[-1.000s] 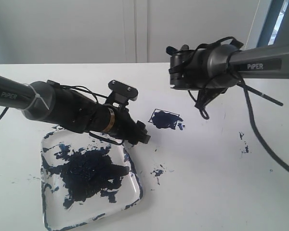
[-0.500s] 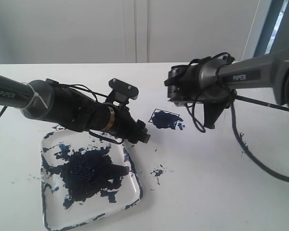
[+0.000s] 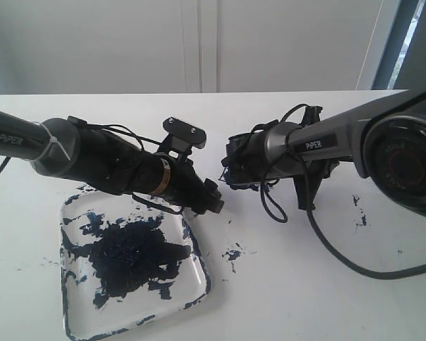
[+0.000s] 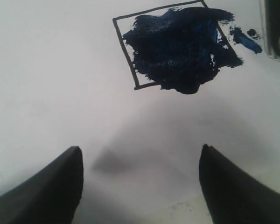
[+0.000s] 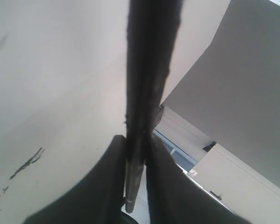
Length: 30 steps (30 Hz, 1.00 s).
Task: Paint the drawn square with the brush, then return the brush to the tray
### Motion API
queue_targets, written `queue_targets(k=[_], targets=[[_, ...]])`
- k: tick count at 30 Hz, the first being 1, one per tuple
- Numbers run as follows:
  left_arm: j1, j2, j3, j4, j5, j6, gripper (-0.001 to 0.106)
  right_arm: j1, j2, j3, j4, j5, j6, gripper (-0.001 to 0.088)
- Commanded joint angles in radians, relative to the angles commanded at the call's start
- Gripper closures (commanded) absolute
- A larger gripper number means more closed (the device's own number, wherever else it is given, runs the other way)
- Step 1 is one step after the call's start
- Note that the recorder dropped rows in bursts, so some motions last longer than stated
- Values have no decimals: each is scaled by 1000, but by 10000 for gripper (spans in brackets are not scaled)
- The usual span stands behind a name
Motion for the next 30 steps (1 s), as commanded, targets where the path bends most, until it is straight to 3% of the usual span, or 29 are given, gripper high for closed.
queue_targets(k=[6,30], targets=[[0,46,0,0,4,-52,331,43,0,0,-13,-12,-21,868],[0,73,4,0,-25,-59,331,4,39,-2,-92,-51,-57,868]])
